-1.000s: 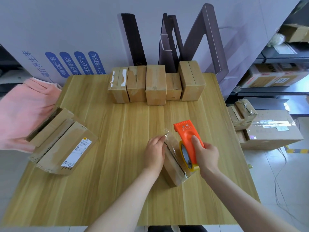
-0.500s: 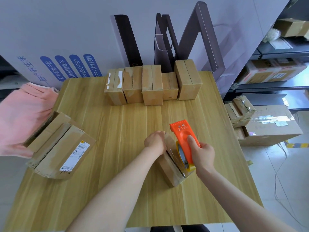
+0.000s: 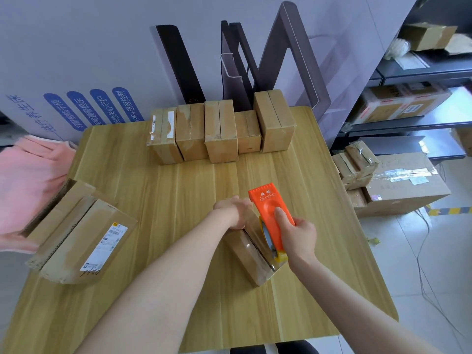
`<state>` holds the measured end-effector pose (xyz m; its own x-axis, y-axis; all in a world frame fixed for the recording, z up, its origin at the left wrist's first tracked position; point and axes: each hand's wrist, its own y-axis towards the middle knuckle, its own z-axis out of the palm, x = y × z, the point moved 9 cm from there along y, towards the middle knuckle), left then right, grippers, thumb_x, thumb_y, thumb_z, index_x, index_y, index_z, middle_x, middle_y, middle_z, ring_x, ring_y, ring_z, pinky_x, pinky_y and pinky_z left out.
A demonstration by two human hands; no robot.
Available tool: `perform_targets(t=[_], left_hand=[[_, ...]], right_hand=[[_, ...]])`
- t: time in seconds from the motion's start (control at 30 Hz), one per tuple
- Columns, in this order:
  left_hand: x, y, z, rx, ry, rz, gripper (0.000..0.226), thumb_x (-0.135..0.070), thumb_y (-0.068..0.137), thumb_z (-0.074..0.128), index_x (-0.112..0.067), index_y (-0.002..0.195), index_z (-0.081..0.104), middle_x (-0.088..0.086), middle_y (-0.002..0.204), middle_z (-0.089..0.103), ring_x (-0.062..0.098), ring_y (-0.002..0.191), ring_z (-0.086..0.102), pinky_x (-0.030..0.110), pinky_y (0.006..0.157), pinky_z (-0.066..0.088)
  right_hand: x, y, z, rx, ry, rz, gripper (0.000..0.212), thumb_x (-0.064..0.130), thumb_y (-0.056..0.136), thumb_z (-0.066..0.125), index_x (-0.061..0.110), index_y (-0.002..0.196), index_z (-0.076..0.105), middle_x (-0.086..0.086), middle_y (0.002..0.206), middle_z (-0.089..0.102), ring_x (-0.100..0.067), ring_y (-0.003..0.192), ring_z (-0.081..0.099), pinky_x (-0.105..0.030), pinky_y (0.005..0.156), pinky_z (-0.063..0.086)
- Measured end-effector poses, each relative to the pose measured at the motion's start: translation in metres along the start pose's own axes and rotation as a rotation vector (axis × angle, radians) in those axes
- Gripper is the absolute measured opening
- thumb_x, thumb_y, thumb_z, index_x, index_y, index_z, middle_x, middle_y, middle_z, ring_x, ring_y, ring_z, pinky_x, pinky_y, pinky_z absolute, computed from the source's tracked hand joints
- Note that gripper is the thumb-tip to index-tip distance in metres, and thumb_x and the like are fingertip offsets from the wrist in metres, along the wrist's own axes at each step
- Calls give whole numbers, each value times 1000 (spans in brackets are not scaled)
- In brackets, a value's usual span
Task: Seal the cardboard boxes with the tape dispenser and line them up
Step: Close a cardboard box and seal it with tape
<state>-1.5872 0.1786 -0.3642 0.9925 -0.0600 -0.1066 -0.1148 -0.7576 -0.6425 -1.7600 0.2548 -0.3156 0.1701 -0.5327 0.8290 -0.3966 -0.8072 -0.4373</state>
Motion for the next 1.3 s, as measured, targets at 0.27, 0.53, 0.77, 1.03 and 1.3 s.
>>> perform_targets(t=[0.27, 0.53, 0.77, 1.03, 1.3], left_hand=[[55, -75, 30, -825, -607, -129, 42, -28, 87, 67, -17, 128, 60, -2, 128, 59, 19, 118, 55, 31, 95, 46], [71, -48, 64, -458, -1103, -367, 39, -20, 97, 51, -15, 136, 53, 6, 137, 55, 23, 126, 51, 31, 102, 40], [68, -72, 96, -753, -1459, -638, 63, -28, 88, 67, -5, 141, 41, 13, 140, 48, 28, 128, 47, 39, 107, 38], [66, -73, 91, -874, -1421, -532, 27, -23, 92, 61, -5, 112, 63, 8, 109, 68, 25, 105, 63, 34, 90, 49], [68, -57, 83, -726, -1287, -460, 30, -19, 99, 47, -10, 124, 60, 6, 125, 62, 25, 119, 56, 37, 100, 44]], right_hand=[[2, 0, -6, 7, 4, 27, 47, 43, 85, 65, 11, 55, 51, 1, 47, 46, -16, 46, 44, -27, 48, 35], [5, -6, 1, 31, 8, 23, 44, 42, 86, 66, 9, 59, 54, -3, 52, 52, -17, 48, 48, -28, 50, 38], [6, -8, -1, 27, 5, 9, 45, 41, 86, 67, 8, 58, 54, -2, 51, 51, -16, 47, 48, -27, 48, 38], [3, -11, -3, 26, 10, 11, 43, 41, 87, 66, 8, 61, 57, -1, 51, 52, -14, 45, 47, -25, 46, 37], [3, -12, -2, 28, 17, -3, 42, 41, 87, 65, 9, 61, 58, 0, 52, 56, -13, 46, 52, -24, 45, 41]])
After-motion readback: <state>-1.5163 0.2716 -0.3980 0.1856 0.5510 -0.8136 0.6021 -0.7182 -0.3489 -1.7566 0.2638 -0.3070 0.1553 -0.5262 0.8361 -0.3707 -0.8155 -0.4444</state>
